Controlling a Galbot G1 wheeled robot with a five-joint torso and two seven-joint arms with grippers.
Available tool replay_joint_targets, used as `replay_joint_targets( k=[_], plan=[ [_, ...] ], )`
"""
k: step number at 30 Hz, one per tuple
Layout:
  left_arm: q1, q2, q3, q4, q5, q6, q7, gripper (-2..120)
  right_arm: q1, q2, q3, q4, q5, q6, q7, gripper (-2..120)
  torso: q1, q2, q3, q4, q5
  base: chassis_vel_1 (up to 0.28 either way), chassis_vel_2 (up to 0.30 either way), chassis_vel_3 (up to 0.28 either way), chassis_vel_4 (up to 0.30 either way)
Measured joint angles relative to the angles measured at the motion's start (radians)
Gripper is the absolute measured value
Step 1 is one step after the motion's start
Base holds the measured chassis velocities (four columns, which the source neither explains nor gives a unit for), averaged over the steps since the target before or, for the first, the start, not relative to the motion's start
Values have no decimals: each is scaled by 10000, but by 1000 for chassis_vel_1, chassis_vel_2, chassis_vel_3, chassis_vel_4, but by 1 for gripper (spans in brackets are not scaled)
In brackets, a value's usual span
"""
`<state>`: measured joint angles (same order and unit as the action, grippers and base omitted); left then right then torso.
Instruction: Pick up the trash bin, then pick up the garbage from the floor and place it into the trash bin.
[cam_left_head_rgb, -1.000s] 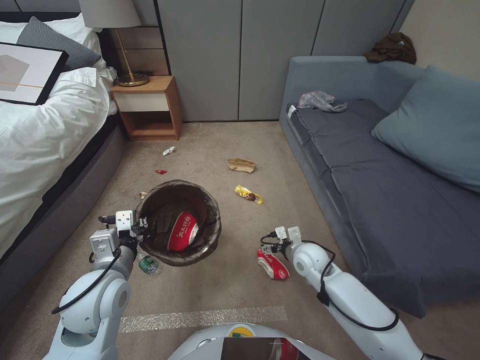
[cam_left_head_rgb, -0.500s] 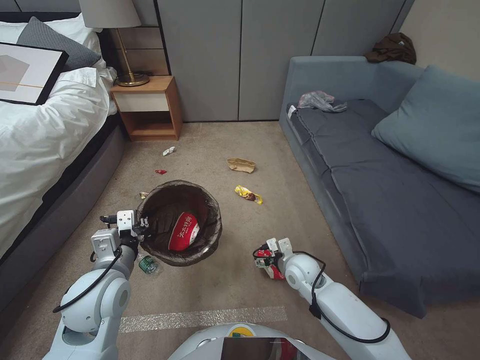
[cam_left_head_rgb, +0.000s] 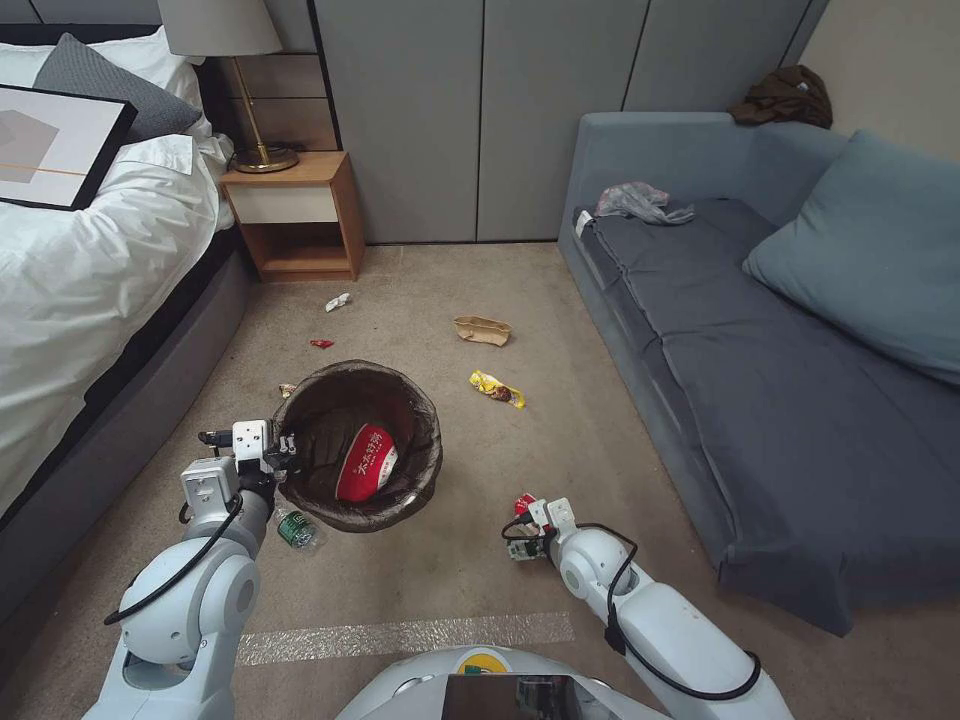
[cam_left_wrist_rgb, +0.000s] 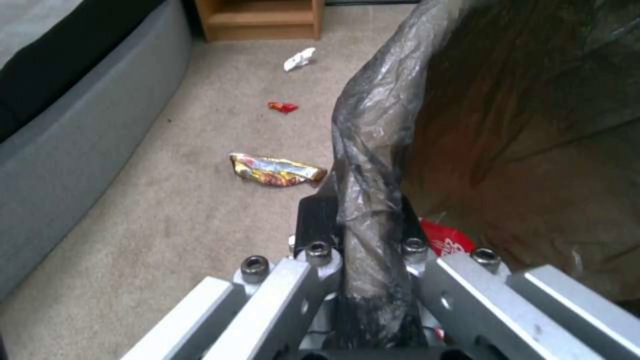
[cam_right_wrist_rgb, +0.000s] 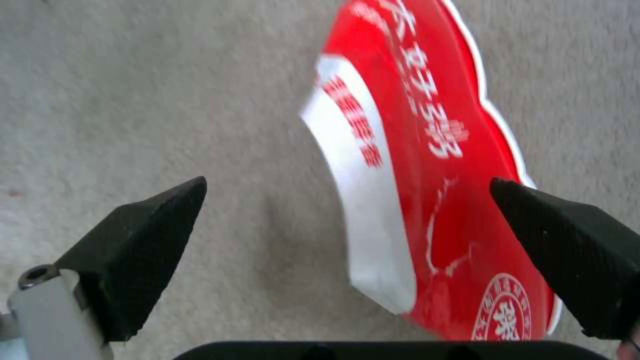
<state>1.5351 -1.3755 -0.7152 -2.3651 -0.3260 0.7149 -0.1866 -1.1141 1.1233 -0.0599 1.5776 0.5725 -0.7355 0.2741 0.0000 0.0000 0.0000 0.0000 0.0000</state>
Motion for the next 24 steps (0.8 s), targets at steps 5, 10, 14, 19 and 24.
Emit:
replay_joint_targets(
  k=[5, 10, 14, 19, 24],
  plan=[
    [-7, -22, -18, -1, -12, -15, 6, 0, -60, 222, 280, -496, 21, 83, -152, 80, 0, 0, 0, 1, -1, 0, 0, 0, 0],
    [-8, -7, -64, 0, -17, -35, 10, 0, -187, 309, 355, -683, -95, 193, -272, 68, 0, 0, 0, -1, -1, 0, 0, 0, 0],
    [7, -1, -90, 0, -23, -46, 28, 0, -236, 303, 372, -694, -163, 261, -325, 52, 0, 0, 0, -1, -1, 0, 0, 0, 0],
    [12, -17, -92, 0, -19, -54, 40, 0, -182, 231, 379, -606, -165, 274, -350, 34, 0, 0, 0, 0, 1, 0, 0, 0, 0],
    [-2, -1, -114, -1, -19, -56, 56, 0, -222, 185, 481, -500, -296, 283, -351, 14, 0, 0, 0, 2, 1, 0, 0, 0, 0]
  ],
)
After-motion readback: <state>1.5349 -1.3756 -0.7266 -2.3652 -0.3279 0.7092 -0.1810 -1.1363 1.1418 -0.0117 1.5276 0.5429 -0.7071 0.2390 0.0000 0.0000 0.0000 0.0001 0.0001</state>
